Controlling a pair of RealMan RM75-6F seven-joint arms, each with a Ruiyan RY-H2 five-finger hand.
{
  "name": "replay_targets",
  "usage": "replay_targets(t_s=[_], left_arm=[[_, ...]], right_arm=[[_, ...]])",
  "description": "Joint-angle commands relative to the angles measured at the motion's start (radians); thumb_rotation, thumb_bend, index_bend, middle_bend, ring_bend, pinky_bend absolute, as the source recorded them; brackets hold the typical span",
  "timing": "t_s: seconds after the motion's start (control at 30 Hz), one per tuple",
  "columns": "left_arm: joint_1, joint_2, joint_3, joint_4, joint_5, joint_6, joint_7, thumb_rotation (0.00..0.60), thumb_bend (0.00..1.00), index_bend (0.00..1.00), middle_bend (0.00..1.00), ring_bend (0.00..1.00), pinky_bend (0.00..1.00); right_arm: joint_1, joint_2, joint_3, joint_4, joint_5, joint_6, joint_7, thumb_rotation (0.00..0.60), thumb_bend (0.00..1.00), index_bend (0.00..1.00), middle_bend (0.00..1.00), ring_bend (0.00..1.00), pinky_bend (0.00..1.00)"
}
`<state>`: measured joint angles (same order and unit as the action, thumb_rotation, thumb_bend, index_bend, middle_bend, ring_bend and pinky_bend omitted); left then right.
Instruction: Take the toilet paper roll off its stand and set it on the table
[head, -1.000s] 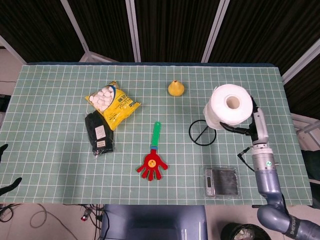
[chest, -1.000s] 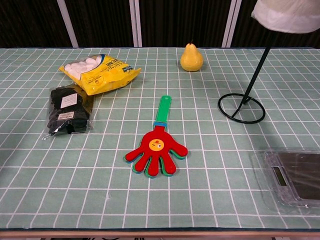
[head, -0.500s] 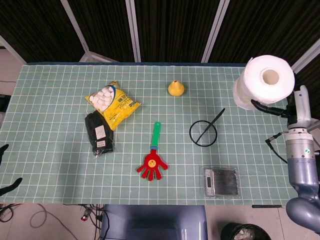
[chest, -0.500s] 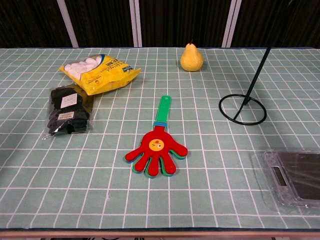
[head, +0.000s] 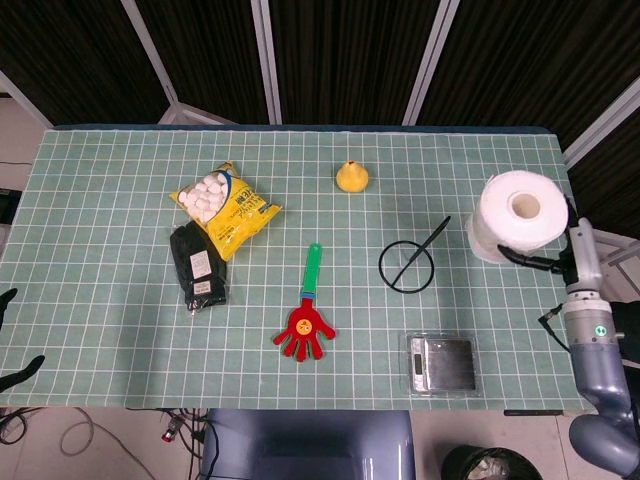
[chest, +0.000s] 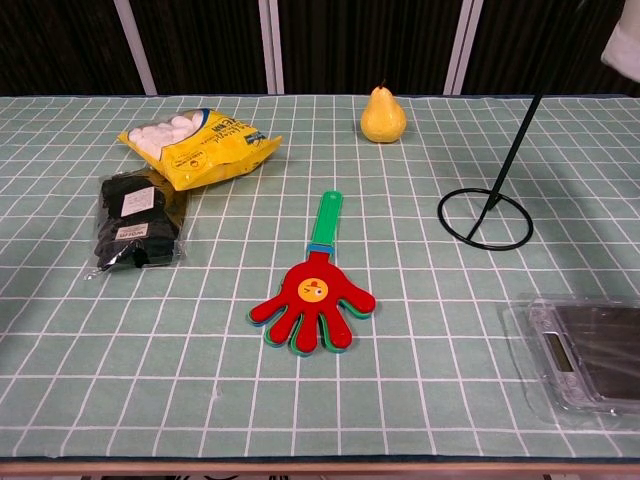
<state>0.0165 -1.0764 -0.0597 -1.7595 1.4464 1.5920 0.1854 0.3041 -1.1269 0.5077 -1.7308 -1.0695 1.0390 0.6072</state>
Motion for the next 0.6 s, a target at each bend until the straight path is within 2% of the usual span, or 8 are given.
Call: replay_targets(t_s=[0.03,0.23,0.33,0.6], left_arm=[[0.0,0.001,0.0,0.0,0.0,-0.001,-0.002,0.6,0.12,0.13,0.0,0.0,0.0],[0.002,0.005,-0.001,0.001,0.0,0.003,-0.012,0.6,0.12,0.13,0.0,0.0,0.0],[0.001,0.006,-0.002,0.001,-0.001,0.001,-0.013,0.6,0.12,0.13,0.0,0.0,0.0],[0.0,0.003,-0.001,0.0,0.001,0.001,-0.007,0.6,0.12,0.13,0.0,0.0,0.0]], right_arm=[[-0.017,-0.075,-0.079,0.06,-0.07,0.0,0.058,0.6,0.0,0.27,0.22,0.2,0.0],[-0.019,-0.171,-0.146,0.16,-0.098,-0.007,0.124,0.6,0.0,0.27,0.22,0.2,0.0],[-0.022,-0.205,-0.163,0.203,-0.101,0.0,0.141,0.6,0.0,0.27,0.22,0.2,0.0],[-0.041,-0.255,-0.216,0.245,-0.15,0.019,0.184,0.6,0.0,0.27,0.22,0.2,0.0]])
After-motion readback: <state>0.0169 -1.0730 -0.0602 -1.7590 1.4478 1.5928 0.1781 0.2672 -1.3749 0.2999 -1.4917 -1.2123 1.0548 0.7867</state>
